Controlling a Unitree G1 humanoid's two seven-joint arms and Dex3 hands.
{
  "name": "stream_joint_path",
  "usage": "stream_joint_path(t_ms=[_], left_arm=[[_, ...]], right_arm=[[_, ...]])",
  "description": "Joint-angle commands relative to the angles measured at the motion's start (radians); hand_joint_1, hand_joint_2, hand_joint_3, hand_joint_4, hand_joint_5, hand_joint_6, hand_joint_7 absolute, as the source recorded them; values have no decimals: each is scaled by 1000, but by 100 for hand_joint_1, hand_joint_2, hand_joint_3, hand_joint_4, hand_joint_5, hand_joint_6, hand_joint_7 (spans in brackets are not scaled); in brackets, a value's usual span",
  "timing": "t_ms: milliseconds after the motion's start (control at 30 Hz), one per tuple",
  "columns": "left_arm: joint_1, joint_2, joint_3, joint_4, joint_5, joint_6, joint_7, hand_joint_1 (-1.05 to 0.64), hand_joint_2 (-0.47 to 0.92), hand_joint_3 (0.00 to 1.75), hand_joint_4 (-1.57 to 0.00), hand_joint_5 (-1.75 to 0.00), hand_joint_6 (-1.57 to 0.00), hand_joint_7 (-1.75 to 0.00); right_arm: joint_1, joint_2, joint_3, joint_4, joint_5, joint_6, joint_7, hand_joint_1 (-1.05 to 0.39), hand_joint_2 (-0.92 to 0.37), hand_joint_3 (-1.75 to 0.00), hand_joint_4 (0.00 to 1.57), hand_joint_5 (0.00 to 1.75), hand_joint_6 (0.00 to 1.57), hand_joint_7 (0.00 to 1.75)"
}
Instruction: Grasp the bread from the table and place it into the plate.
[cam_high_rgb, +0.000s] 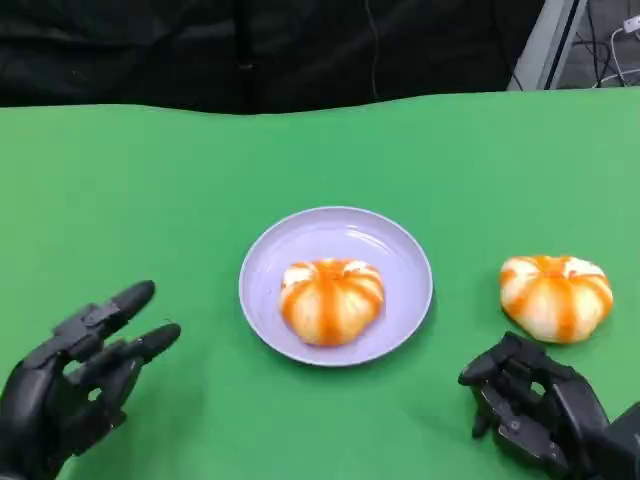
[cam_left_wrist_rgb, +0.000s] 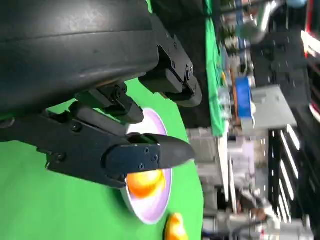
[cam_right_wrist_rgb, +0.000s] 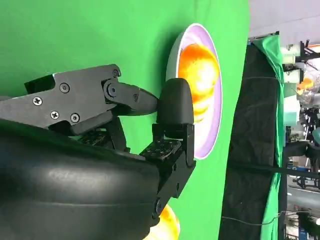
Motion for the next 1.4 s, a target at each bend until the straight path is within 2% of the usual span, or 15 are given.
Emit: stream_joint_path(t_ms=[33,133,367,567,633,667,700,733,767,800,867,900,933,1000,1400], left_arm=[[-30,-1,40,42,7,-8,72,9,92,49,-84,-4,-67,-3],[-33,5,54,46,11,2,96,14,91,61,-85,-3,-68,-2],[-32,17,96,46,-9,30,108,18,74,97,-91,-1,-73,-1],[-34,17,106,56,45,-1,166,19,70,99,-95,-2,-76,-1],[-33,20,96,64,129,-50,251,17,74,81,-118,-9,-93,-4],[-35,21,91,67,166,-71,288,16,76,78,-126,-15,-103,-7],[-36,24,86,71,195,-86,317,14,71,85,-126,-49,-120,-11],[-37,26,82,76,215,-97,339,14,68,90,-119,-76,-128,-13],[-40,27,78,84,224,-104,348,14,67,93,-115,-90,-132,-14],[-42,29,75,90,228,-109,353,13,63,100,-116,-111,-141,-25],[-41,33,68,97,236,-114,364,13,59,108,-114,-125,-130,-59],[-39,36,65,98,243,-115,372,10,55,114,-111,-140,-116,-96],[-36,37,61,94,250,-110,381,9,54,116,-109,-148,-108,-114],[-31,39,57,89,263,-103,400,5,53,119,-105,-159,-99,-132],[-12,48,30,79,278,-108,430,6,52,120,-103,-160,-96,-135]], right_arm=[[6,-19,-16,13,19,14,13,-28,-92,-51,72,175,67,142],[7,-18,-18,10,18,13,13,-29,-92,-52,72,175,67,141],[5,-19,-19,14,16,4,12,-29,-92,-52,73,175,67,141],[4,-20,-21,15,20,8,18,-29,-92,-52,73,175,67,140],[4,-21,-21,14,19,10,16,-28,-92,-53,73,175,67,140],[5,-21,-21,13,18,9,15,-28,-92,-53,72,175,67,139],[6,-21,-21,13,18,9,15,-28,-92,-53,72,175,67,139],[6,-21,-21,12,18,9,15,-29,-92,-53,72,175,67,139],[6,-21,-21,13,17,7,14,-29,-92,-53,72,175,67,139],[6,-21,-21,14,16,5,13,-29,-92,-53,72,175,67,139],[3,-21,-22,17,20,5,17,-29,-92,-53,72,175,67,139],[2,-21,-23,19,22,6,20,-29,-92,-53,72,175,67,139],[1,-21,-23,20,20,7,18,-29,-92,-53,72,175,67,139],[0,-21,-23,21,17,7,15,-30,-92,-53,72,175,67,140],[1,-18,-28,16,28,10,27,-28,-92,-53,73,175,67,140]])
